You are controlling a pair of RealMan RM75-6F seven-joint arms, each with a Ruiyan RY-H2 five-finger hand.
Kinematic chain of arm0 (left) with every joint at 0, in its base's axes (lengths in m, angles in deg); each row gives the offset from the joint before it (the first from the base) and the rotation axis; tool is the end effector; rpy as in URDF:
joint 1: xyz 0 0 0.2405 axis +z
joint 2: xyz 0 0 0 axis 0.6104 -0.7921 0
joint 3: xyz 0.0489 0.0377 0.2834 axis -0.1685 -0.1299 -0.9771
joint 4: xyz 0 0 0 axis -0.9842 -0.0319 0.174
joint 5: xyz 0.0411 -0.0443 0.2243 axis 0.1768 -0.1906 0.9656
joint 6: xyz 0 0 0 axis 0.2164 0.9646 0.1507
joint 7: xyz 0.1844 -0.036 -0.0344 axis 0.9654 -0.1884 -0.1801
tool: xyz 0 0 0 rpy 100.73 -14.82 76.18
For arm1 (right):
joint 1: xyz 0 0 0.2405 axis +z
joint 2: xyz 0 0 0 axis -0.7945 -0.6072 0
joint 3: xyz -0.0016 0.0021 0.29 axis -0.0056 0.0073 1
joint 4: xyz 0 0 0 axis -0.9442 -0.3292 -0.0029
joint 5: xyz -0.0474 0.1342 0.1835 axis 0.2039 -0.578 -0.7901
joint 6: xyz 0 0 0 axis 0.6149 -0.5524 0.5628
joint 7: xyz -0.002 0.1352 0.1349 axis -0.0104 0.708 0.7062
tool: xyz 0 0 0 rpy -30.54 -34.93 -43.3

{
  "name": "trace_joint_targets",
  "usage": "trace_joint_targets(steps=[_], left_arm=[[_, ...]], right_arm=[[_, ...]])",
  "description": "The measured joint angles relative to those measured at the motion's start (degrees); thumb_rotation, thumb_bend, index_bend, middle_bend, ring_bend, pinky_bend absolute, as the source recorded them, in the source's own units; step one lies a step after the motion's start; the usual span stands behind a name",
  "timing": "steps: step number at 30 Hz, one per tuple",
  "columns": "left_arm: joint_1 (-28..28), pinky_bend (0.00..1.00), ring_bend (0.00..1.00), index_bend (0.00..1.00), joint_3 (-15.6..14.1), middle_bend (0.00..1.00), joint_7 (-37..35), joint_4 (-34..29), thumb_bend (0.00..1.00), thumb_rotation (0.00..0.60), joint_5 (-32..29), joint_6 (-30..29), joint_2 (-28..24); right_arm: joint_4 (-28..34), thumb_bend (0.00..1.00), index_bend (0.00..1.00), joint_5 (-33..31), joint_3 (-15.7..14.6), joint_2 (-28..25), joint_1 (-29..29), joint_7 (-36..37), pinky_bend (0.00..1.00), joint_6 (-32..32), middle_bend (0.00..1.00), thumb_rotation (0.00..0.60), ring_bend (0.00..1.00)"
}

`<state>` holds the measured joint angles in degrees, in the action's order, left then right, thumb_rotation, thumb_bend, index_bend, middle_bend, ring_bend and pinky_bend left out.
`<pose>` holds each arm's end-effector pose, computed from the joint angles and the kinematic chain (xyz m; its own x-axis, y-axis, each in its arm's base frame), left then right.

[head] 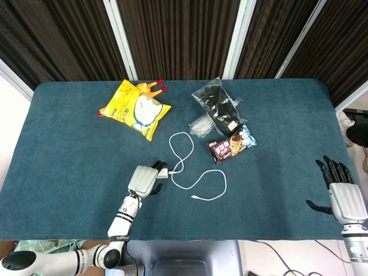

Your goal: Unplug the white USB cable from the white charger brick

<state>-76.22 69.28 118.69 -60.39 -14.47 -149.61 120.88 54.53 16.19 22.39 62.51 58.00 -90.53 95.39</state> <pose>-0.1155 0.3739 -0.1383 0.4201 0.2146 0.8817 0.8802 -0.3330 -0.3383 -0.3640 -0.2412 0.1585 0.4403 -0.0423 0.8969 -0.8962 0.0397 0.4418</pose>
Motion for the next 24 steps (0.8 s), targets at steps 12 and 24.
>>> trace_joint_targets(steps=[12, 24], left_arm=[[-1.8, 0.98, 0.94, 0.35, -0.5, 0.34, 1.0, 7.4, 0.36, 0.6, -0.2, -1.0, 3.8], [-2.2, 0.98, 0.94, 0.55, -0.7, 0.57, -1.5, 11.0, 0.36, 0.6, 1.1, -2.3, 4.9]], right_arm=[[0.2, 0.11, 0.0, 0.0, 0.1, -1.0, -0.4, 1.9, 0.0, 0.5, 0.0, 0.6, 0.0], [0.5, 0.11, 0.0, 0.3, -0.1, -0.8, -0.5, 1.4, 0.0, 0.7, 0.0, 0.6, 0.0]])
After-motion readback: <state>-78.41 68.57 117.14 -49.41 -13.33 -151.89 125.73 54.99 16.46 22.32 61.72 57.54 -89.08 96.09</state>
